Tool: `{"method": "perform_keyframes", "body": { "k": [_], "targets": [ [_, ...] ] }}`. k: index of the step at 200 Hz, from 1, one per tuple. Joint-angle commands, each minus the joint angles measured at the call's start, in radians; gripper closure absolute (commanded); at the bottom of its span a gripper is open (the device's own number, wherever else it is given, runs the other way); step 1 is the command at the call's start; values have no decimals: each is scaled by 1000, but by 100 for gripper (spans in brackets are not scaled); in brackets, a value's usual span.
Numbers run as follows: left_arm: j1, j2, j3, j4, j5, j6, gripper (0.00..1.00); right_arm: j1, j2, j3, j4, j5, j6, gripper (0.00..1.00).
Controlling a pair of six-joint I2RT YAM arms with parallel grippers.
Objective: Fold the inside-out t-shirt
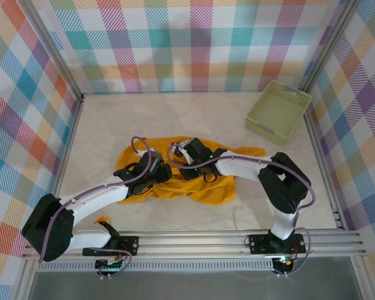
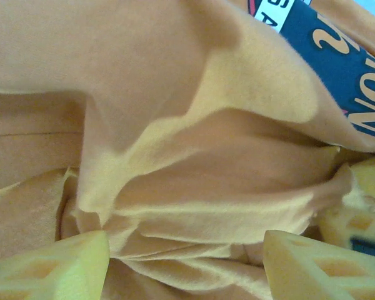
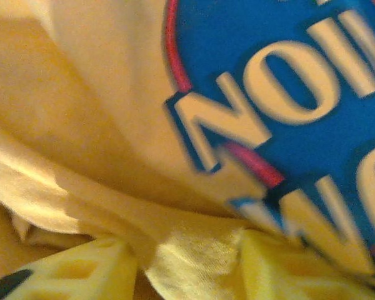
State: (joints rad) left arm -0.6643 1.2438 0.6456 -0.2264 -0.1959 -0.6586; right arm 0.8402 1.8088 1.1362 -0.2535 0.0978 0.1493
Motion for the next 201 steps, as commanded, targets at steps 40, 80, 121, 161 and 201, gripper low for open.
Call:
{"method": "perform_keyframes", "body": {
  "k": [40,80,121,161,201],
  "targets": [
    [-1,-33,-33,65,56,61,33,1,-21,81,-30,62,6,95],
    [-56,0,28,54,32,100,32,1,-121,122,-96,-58,40,100],
    [-59,51,59,73,-31,96,29,2,-168,122,-113,-123,65,100],
    [-58,164,119,74,-51,99,30,0,-179,117,-116,-128,76,100],
    [-54,234,152,89,-51,93,19,1,-200,101,-109,-150,76,100]
  ]
}}
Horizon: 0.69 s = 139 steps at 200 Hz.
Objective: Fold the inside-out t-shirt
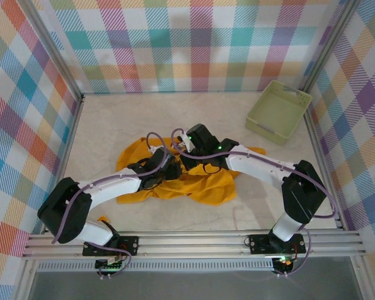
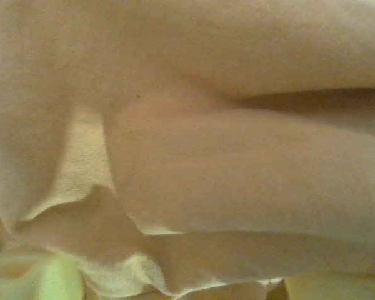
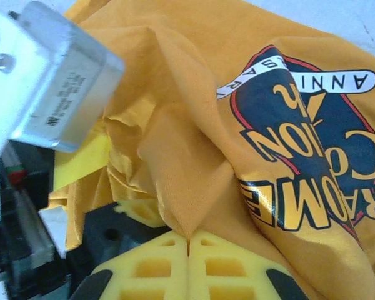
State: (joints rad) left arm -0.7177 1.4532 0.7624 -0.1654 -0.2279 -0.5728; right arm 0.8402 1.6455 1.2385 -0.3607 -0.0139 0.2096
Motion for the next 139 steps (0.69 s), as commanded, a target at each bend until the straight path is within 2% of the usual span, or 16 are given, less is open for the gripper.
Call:
{"method": "perform_keyframes", "body": {
  "k": [1,30,57,84,114,139],
  "targets": [
    [0,26,34,29,-19,7,20,1,-37,-3,0,-39,16,100],
    [19,54,41,46,-5,6,36,-2,-59,-49,39,-56,14,100],
    [20,54,31,61,22,40,73,-46,-75,-53,32,-30,32,100],
    [20,15,-19,99,70,85,100,-120,-40,-20,48,-63,26,97],
    [19,-15,-61,102,108,99,100,-176,107,92,31,-62,-8,97],
    [19,-20,-87,115,122,89,100,-197,221,187,32,6,-63,95]
  ]
}}
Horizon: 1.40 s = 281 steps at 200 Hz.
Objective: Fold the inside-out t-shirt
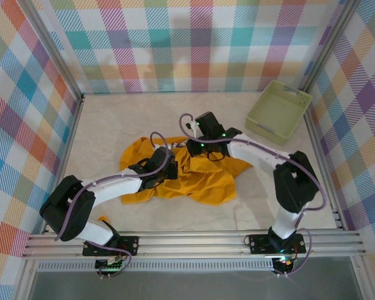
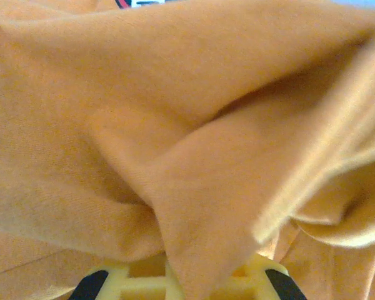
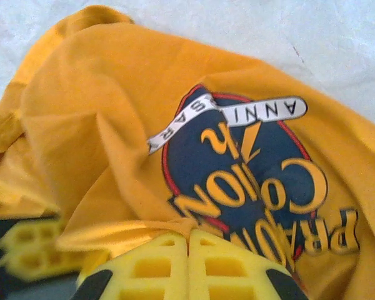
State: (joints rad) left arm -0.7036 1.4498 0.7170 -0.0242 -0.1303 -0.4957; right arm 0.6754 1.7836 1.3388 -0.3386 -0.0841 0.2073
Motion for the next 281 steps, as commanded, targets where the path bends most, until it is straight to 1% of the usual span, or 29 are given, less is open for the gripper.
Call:
{"method": "perform_keyframes", "body": {
  "k": [1,15,18,23,32,39,47,56,65,80,98,112,121,131,149,162,179,192,205,237,263,281],
  "targets": [
    [4,-16,-42,-26,24,11,100,-32,87,91,10,81,-64,95],
    [5,-14,-46,-25,21,5,100,-33,135,149,-9,143,-99,92],
    [6,-14,-44,-26,18,4,100,-33,145,161,-17,161,-105,91],
    [6,-12,-43,-28,12,1,100,-32,158,182,-31,190,-114,87],
    [6,-8,-38,-34,0,-5,100,-31,178,220,-67,240,-126,74],
    [8,-4,-31,-43,-12,-12,100,-32,182,243,-108,268,-130,70],
    [13,1,-23,-55,-23,-20,100,-26,160,238,-126,275,-136,65],
    [20,5,-17,-65,-33,-29,100,-14,103,186,-121,271,-133,61],
    [30,3,-18,-67,-43,-43,100,0,43,135,-120,247,-117,59],
    [58,0,-37,-38,-21,-57,100,27,-59,50,-125,198,-69,58],
    [87,1,-55,5,27,-64,100,68,-173,-73,-87,63,6,59],
    [90,3,-57,14,35,-64,100,99,-213,-147,-51,-30,86,59],
    [89,2,-59,24,45,-63,100,125,-215,-176,-38,-55,130,60],
    [90,-2,-63,30,54,-63,100,158,-208,-190,-38,-37,185,61],
    [89,-11,-73,32,58,-64,100,194,-190,-230,22,-34,262,62],
    [90,-15,-82,36,66,-63,100,199,-163,-239,52,-25,309,65],
    [89,-18,-91,38,74,-63,100,200,-116,-228,64,26,360,68],
    [89,-21,-100,45,80,-67,100,196,-83,-208,71,42,384,69],
    [87,-25,-108,53,86,-71,100,196,-58,-190,75,78,405,69],
    [84,-35,-126,64,87,-77,100,169,19,-145,62,98,477,69],
    [77,-44,-139,75,91,-77,100,159,55,-130,72,120,500,64],
    [73,-48,-146,84,98,-76,100,159,81,-100,48,151,498,62]
  ]
}}
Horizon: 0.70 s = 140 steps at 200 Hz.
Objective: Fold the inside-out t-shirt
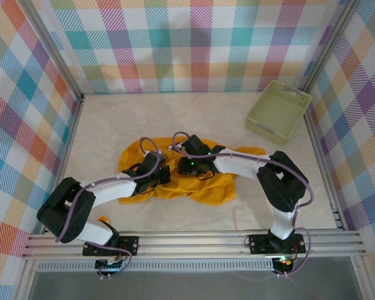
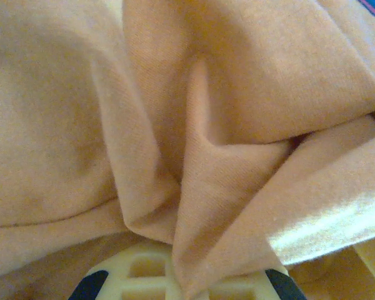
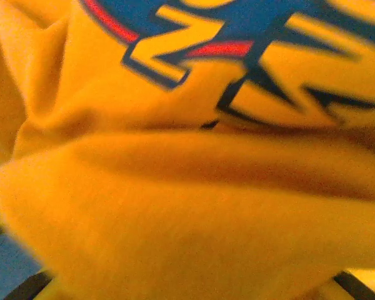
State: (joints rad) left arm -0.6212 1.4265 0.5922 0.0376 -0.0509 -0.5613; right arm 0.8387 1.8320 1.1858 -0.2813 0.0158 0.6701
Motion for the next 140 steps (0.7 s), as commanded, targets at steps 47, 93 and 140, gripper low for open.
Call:
{"method": "perform_keyframes", "body": {
  "k": [47,93,140],
  "targets": [
    [-24,-37,-31,41,21,-8,100,-4,91,109,-31,75,36,61],
    [-31,-45,-32,36,8,-5,100,-3,109,117,-55,121,28,71],
    [-32,-30,-25,39,3,-9,100,11,114,128,-66,114,9,83]
  ]
}}
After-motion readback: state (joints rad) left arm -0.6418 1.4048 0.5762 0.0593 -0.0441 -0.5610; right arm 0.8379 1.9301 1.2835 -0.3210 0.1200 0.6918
